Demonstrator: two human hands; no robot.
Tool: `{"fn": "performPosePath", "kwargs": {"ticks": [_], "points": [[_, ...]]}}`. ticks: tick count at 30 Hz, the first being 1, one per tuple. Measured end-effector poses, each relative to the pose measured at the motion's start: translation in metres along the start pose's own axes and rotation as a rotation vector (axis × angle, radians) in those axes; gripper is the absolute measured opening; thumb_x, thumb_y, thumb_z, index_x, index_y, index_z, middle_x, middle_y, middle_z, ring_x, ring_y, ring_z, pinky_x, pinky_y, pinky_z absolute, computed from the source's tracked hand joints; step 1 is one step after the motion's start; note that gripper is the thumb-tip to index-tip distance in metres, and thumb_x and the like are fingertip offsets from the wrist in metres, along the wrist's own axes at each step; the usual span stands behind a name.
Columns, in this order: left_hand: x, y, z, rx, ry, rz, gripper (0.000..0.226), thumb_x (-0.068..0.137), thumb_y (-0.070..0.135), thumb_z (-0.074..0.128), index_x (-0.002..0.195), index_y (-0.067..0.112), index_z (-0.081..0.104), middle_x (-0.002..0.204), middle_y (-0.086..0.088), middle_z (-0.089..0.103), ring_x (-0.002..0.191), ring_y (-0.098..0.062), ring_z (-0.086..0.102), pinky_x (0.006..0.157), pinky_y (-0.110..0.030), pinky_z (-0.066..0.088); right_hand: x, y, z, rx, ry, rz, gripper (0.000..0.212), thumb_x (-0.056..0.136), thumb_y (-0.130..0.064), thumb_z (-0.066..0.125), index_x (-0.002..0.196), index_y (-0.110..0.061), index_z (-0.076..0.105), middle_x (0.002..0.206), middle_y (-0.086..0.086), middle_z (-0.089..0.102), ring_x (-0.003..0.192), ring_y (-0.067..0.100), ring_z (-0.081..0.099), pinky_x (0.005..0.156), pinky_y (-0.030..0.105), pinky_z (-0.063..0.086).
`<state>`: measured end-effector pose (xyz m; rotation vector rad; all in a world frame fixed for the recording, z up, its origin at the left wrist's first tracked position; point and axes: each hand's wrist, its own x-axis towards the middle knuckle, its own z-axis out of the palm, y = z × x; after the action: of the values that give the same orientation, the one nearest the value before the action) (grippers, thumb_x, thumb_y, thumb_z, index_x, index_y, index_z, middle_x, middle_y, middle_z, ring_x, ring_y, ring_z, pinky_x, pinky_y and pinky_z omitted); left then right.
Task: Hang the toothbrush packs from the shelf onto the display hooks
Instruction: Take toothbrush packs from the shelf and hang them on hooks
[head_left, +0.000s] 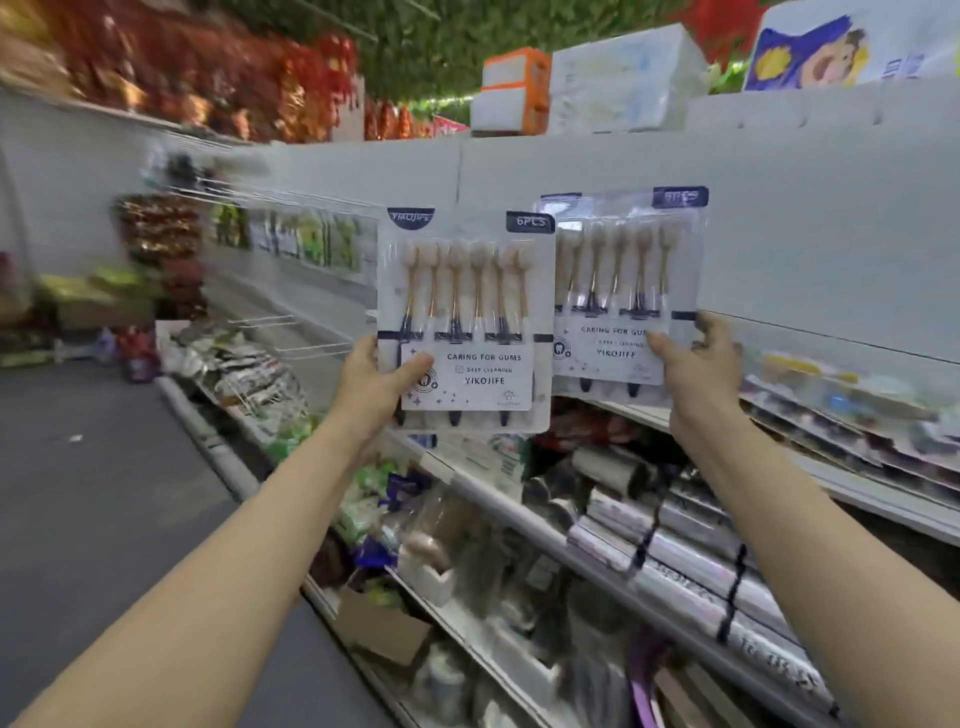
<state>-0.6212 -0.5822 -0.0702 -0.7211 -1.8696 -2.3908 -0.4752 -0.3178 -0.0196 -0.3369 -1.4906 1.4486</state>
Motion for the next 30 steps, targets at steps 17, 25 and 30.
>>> {"fn": "performPosePath", "kwargs": {"ticks": [17,25,30], "points": [[0.287,-0.051,-0.247,0.118,0.340,0.006,0.033,0.085,0.003,0.073,0.110,0.019,0.060,0.106,-0.007,0.074,0.100,-0.023,0.070,0.097,-0.049,0.053,0.134,0.163,0.442,0.184,-0.310,0.145,0.048,0.093,-0.004,0.067,0.135,-0.013,0.048,0.103,-0.005,0.063,0.070,-0.009,0.066,0.061,0.011,0.054],[0.393,-0.088,-0.415,0.138,0.348,0.015,0.039,0.086,0.002,0.073,0.120,0.011,0.057,0.110,-0.009,0.073,0.103,-0.024,0.070,0.096,-0.047,0.055,0.127,0.236,0.644,0.175,-0.326,0.136,0.046,0.089,-0.004,0.070,0.130,-0.015,0.053,0.114,0.002,0.067,0.081,0.000,0.069,0.068,0.018,0.056],[0.468,-0.093,-0.515,0.111,0.309,0.023,0.040,0.085,0.001,0.072,0.120,0.014,0.057,0.111,-0.006,0.072,0.103,-0.021,0.070,0.093,-0.041,0.056,0.125,0.262,0.760,0.186,-0.247,0.161,0.045,0.088,-0.006,0.072,0.123,-0.025,0.052,0.125,0.007,0.065,0.098,0.015,0.068,0.090,0.033,0.057]]}}
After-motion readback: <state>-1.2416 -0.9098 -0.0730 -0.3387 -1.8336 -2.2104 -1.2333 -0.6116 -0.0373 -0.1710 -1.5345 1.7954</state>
